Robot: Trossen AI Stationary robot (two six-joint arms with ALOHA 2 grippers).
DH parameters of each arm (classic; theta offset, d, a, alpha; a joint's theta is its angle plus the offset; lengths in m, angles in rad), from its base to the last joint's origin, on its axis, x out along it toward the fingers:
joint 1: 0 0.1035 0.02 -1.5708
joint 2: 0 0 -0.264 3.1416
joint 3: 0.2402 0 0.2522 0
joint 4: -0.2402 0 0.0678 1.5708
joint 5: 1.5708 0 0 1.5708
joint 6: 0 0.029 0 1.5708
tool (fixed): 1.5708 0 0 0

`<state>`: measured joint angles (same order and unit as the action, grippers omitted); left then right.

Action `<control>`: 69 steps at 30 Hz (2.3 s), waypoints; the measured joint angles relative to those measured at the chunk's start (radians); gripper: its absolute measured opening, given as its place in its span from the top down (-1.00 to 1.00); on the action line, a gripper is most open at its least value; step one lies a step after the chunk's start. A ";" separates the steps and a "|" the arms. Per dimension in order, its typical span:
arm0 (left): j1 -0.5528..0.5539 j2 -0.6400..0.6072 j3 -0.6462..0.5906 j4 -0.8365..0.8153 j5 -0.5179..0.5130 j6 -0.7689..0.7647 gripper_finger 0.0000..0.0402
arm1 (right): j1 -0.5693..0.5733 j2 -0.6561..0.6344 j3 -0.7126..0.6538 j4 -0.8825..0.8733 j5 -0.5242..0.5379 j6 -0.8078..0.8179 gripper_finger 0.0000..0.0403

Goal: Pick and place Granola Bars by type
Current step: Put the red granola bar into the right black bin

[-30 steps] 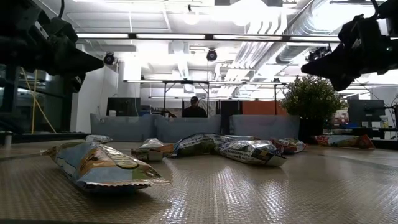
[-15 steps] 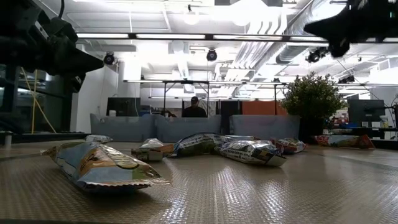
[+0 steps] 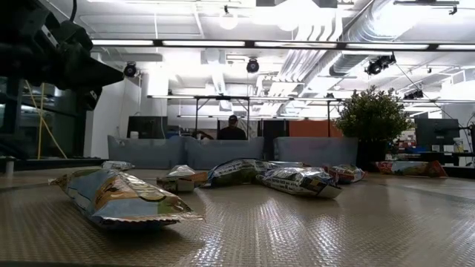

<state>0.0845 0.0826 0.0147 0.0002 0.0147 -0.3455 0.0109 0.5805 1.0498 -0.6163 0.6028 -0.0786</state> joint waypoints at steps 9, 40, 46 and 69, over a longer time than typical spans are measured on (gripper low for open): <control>0.000 0.000 0.000 0.000 0.000 0.000 1.00 | 0.000 0.240 0.375 -0.303 0.282 0.088 0.98; 0.000 0.000 0.000 0.000 0.000 0.000 1.00 | -0.485 0.607 0.957 -0.955 -0.204 0.553 0.23; 0.000 0.000 0.000 0.000 0.000 0.000 1.00 | -0.583 0.635 0.840 -0.954 -0.415 0.550 0.20; 0.000 0.000 0.000 0.000 0.000 0.000 1.00 | -0.489 0.634 0.022 -0.955 -0.769 0.631 0.19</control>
<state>0.0849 0.0826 0.0147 0.0006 0.0151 -0.3456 -0.4777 1.2148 1.0722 -1.5711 -0.1664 0.5528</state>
